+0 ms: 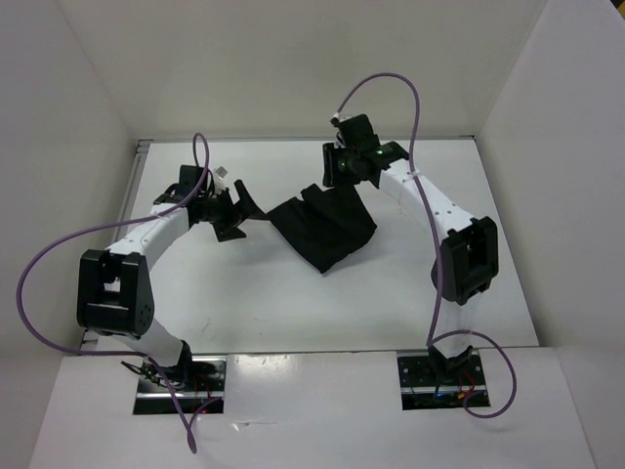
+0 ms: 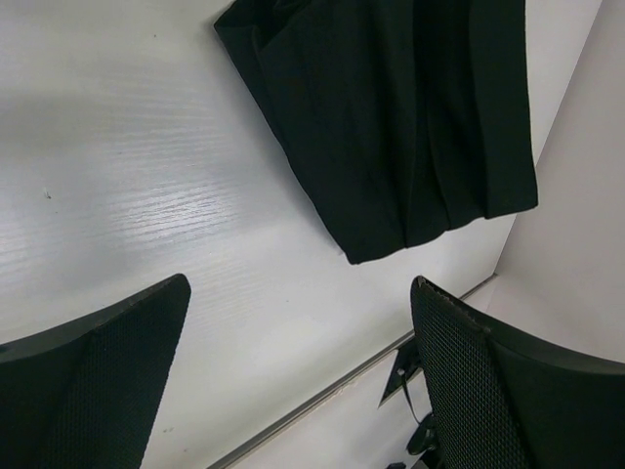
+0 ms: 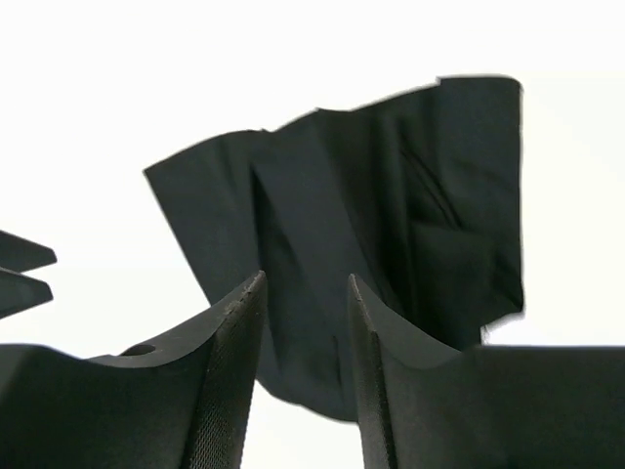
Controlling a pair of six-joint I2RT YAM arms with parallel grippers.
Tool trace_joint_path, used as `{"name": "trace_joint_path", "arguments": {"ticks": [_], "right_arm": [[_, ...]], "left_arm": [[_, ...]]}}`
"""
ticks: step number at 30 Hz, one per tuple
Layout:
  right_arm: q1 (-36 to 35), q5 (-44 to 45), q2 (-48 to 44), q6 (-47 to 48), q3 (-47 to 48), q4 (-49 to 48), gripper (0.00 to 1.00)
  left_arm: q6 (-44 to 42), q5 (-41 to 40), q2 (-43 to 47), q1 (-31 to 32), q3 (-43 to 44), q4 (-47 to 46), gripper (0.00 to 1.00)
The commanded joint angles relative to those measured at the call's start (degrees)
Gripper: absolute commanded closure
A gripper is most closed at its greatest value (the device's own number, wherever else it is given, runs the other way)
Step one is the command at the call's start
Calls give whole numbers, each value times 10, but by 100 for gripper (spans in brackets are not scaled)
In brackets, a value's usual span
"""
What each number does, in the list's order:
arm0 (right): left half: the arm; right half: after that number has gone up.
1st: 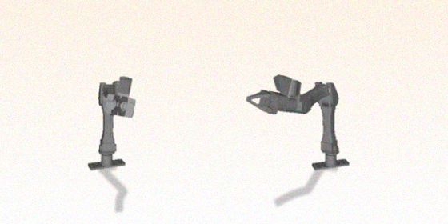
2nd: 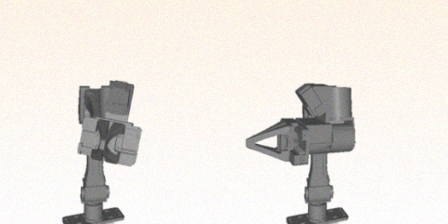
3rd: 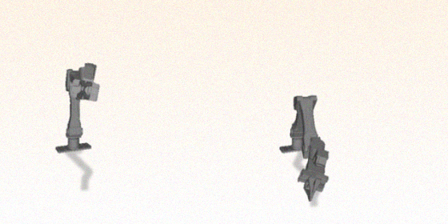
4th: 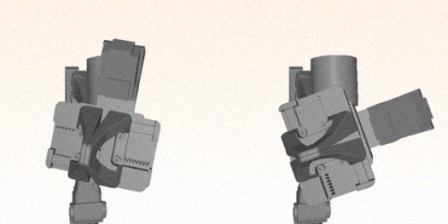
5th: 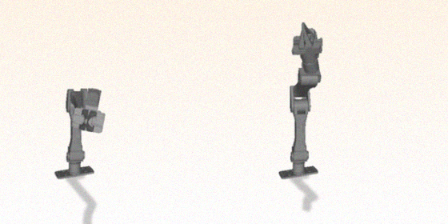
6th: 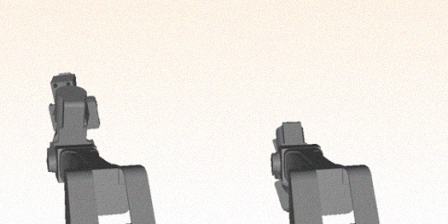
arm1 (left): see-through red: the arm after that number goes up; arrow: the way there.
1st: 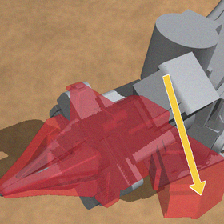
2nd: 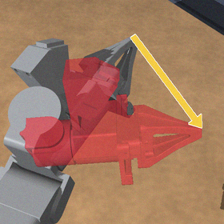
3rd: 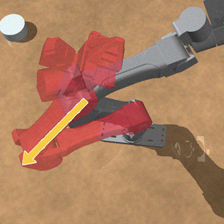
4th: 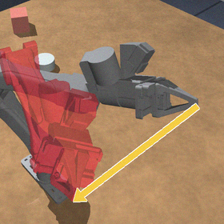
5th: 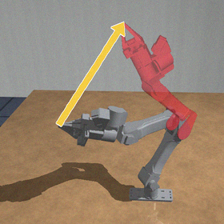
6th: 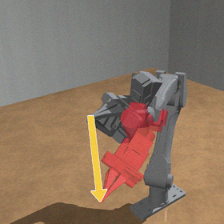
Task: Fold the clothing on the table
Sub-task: Fold the skirt
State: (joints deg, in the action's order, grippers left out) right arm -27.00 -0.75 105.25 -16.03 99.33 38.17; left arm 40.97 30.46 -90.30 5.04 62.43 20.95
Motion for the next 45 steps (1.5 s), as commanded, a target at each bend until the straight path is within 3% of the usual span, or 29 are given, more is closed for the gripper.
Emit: {"name": "trace_joint_path", "arguments": {"ticks": [1, 9, 14, 16, 17, 20, 29, 35, 36, 37, 40, 41, 45], "right_arm": [[-4, -24, 59, 68, 38, 19, 54], [-4, -52, 153, 126, 132, 25, 50], [21, -149, 200, 126, 162, 36, 50], [21, -193, 200, 131, 156, 36, 56], [28, -209, 207, 131, 156, 36, 72], [42, -249, 207, 131, 151, 30, 100], [121, -165, 200, 98, 182, 11, 100], [138, -109, 244, 79, 177, 11, 100], [138, -92, 259, 72, 177, 11, 94], [138, -85, 265, 63, 183, 11, 58], [150, -68, 265, 56, 190, 16, 53], [151, -53, 255, 40, 190, 16, 44], [137, 49, 143, 26, 142, 9, 44]], "left_arm": [[-18, 17, -7, -2, 22, 3, 0], [-18, 17, 11, -2, 16, 15, 0], [-12, 6, 22, -2, 11, 26, 0], [-12, 6, 22, -2, 11, 26, 0], [-12, 6, 22, -2, 11, 26, 0], [-7, 6, 22, -2, 6, 26, 0], [-2, 6, 22, -2, 1, 21, 0], [-2, 6, 28, -2, -5, 27, 0], [-2, 6, 28, -2, -5, 27, 0], [-2, 6, 28, -2, -5, 27, 0], [-2, 6, 33, -2, -5, 27, 0], [-2, 6, 33, -2, -5, 27, 0], [-2, -7, 47, -2, -5, 27, 0]]}}
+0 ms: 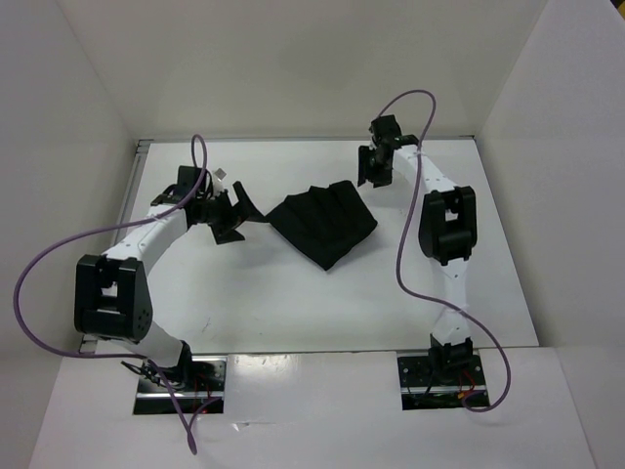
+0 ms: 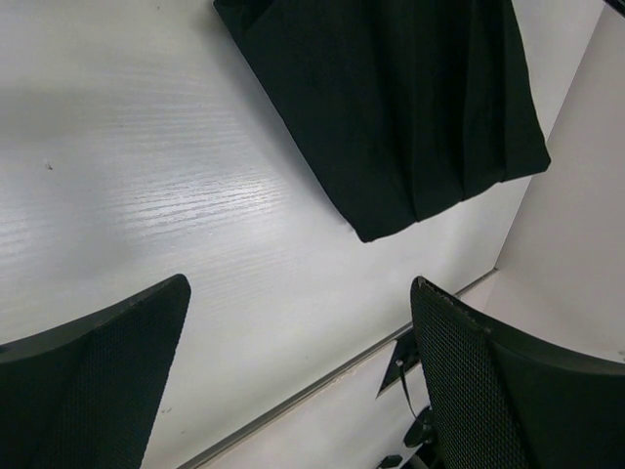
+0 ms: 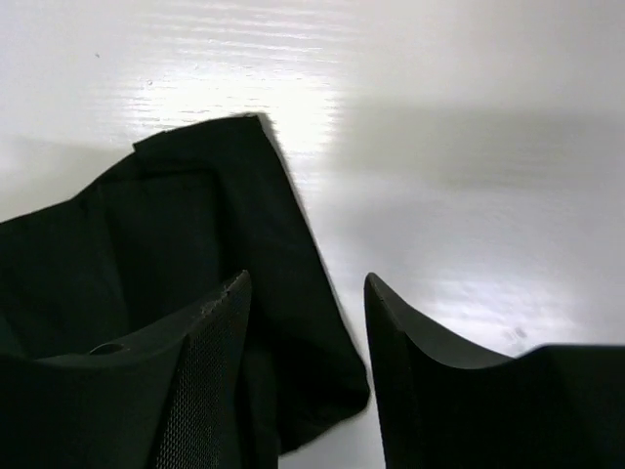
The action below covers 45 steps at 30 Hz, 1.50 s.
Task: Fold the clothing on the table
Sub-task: Fold the skirt
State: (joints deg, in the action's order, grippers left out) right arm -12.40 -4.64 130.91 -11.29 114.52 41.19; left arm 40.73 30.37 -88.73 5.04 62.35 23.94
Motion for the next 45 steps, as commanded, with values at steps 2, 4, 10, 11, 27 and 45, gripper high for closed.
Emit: {"name": "trace_joint_path", "arguments": {"ticks": [2, 4, 10, 11, 27, 45], "right_arm": [[-25, 95, -183, -22, -52, -27, 43], [-33, 69, -207, -27, -68, -6, 43], [-65, -11, -273, -94, -182, 27, 66], [-65, -39, -293, -106, -225, 21, 70], [37, -147, -171, -124, -363, -126, 91], [43, -13, -458, -174, -399, -98, 50]], "left_arm": [[1, -18, 36, -2, -10, -8, 0], [1, -18, 37, -2, -15, -20, 0], [-5, 1, 19, -2, -43, -37, 0], [-11, 6, 19, -2, -43, -37, 0], [-44, 17, -20, -2, -43, -26, 0], [-85, 5, -20, -19, -37, -7, 0]]}}
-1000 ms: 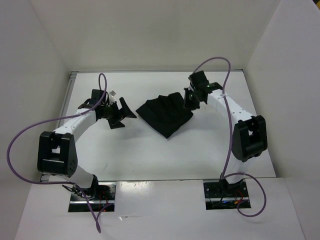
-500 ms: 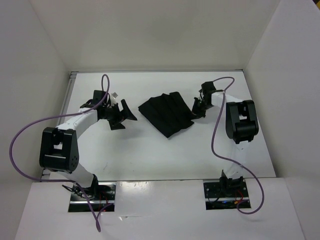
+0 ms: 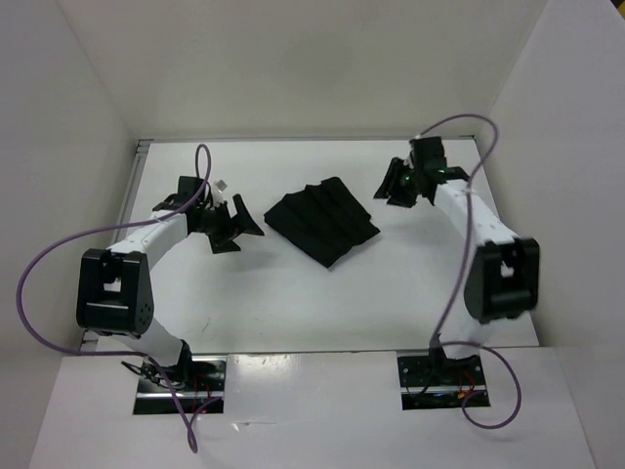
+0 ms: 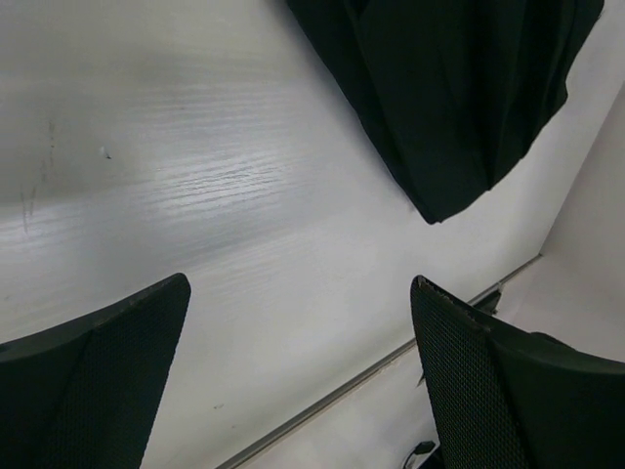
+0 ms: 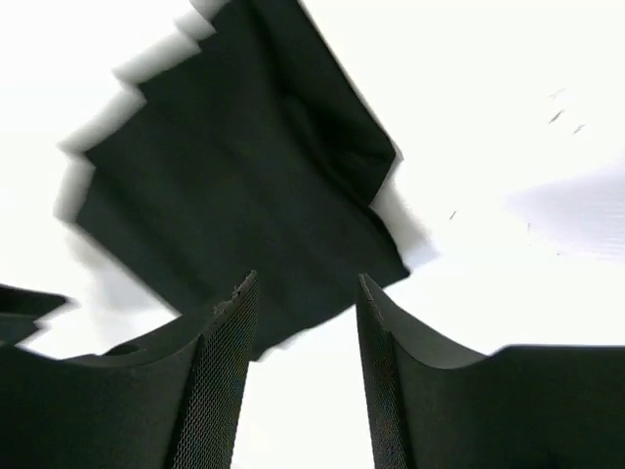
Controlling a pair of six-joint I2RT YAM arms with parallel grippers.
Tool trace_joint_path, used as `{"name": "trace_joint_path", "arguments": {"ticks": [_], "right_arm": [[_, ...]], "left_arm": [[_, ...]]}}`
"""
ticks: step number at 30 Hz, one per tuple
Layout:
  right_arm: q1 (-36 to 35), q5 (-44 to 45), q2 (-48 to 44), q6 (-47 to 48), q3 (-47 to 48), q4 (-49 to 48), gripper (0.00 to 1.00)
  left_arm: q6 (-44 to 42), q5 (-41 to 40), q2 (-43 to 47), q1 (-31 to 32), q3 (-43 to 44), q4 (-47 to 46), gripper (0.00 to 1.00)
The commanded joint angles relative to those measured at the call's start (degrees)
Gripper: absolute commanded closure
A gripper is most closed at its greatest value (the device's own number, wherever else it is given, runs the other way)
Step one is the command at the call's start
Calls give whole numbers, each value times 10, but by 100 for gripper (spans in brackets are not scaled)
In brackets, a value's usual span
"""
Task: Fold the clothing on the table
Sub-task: Fold the skirt
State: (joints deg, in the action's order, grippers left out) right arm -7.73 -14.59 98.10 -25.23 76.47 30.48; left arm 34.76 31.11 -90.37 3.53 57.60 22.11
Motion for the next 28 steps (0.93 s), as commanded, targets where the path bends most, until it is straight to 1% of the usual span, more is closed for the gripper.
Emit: {"name": "trace_joint_path", "arguments": {"ticks": [1, 3, 4, 5, 7, 8, 9, 10, 11, 12, 14, 16, 18, 19, 24, 28], "right_arm": [[-4, 107, -177, -49, -53, 14, 50], [-4, 107, -219, -100, -95, 14, 51], [-4, 107, -263, -119, -145, 14, 53], [-13, 119, -286, -157, -170, 14, 55], [-35, 157, -332, -197, -235, 31, 57], [-60, 166, -380, -219, -254, 46, 57], [-73, 171, -406, -264, -292, 46, 58], [-85, 171, -432, -287, -312, 46, 59], [-98, 171, -486, -312, -332, 46, 59], [-106, 171, -511, -341, -363, 29, 61], [-106, 181, -561, -346, -363, 41, 61], [-106, 175, -575, -346, -372, 34, 61], [-106, 175, -569, -346, -372, 27, 61], [-106, 175, -560, -346, -372, 27, 58], [-106, 152, -492, -317, -359, -1, 58], [-117, 146, -449, -292, -345, -16, 55]], "left_arm": [[-25, -19, -3, -4, 10, 18, 0], [-33, -34, 6, -4, 10, 33, 0], [-33, -39, 14, -4, 5, 39, 0], [-33, -40, 32, -4, 0, 39, 0], [-22, -40, 52, 3, -29, 18, 0], [-13, -47, 70, 9, -42, 9, 0], [-2, -47, 80, 19, -55, -1, 0], [20, -40, 89, 19, -86, -32, 0], [29, -34, 100, 28, -100, -42, 0], [35, -34, 100, 28, -106, -42, 0], [35, -34, 116, 34, -106, -49, 0], [41, -34, 123, 48, -106, -56, 0], [41, -48, 129, 56, -106, -56, 0], [41, -48, 135, 56, -106, -56, 0], [41, -59, 140, 61, -101, -56, 0], [41, -64, 145, 72, -95, -61, 0]]}}
